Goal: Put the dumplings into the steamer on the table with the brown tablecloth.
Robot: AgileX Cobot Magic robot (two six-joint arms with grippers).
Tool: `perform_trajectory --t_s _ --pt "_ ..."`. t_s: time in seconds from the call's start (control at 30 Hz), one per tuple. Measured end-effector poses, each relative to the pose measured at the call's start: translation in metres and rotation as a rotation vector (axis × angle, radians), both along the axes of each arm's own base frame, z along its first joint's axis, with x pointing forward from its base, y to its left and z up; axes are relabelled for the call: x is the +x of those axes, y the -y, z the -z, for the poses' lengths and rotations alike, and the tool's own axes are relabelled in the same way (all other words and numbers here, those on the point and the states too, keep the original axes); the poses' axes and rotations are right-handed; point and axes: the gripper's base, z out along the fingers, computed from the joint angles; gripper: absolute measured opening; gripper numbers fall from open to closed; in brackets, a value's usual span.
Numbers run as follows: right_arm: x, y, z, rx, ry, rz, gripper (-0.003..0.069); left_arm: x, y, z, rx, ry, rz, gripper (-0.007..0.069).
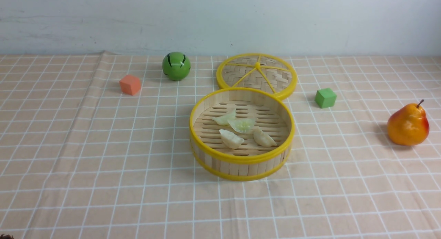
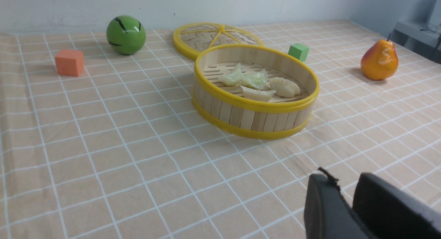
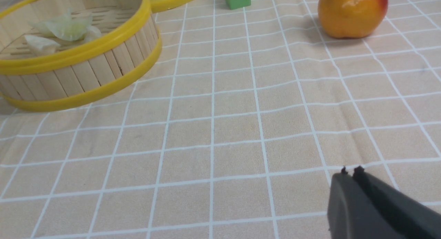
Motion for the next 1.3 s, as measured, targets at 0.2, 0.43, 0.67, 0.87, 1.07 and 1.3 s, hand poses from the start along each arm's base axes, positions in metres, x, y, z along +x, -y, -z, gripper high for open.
perform_trajectory --t_s 0.2,0.43,0.67,0.87,1.07,1.3 --pt "0.0 0.0 0.0 0.001 0.0 0.0 0.001 0.01 0.003 0.011 -0.059 0.087 -0.075 0.0043" --pt "0.0 0.0 0.0 0.001 0.0 0.0 0.0015 0.023 -0.005 0.036 -0.142 0.138 -0.327 -0.0014" --pt "0.0 0.0 0.0 0.001 0.0 0.0 0.0025 0.028 -0.015 0.063 -0.086 0.107 -0.522 -0.0014" --pt "0.0 0.0 0.0 0.001 0.0 0.0 0.0034 0.026 -0.019 0.073 -0.047 0.051 -0.592 -0.0014" --pt "0.0 0.0 0.0 0.001 -0.001 0.0 0.0042 0.024 -0.019 0.086 -0.005 -0.083 -0.596 -0.0014" --pt "0.0 0.0 0.0 0.001 -0.001 0.0 0.0052 0.022 -0.019 0.091 0.011 -0.146 -0.596 -0.0014"
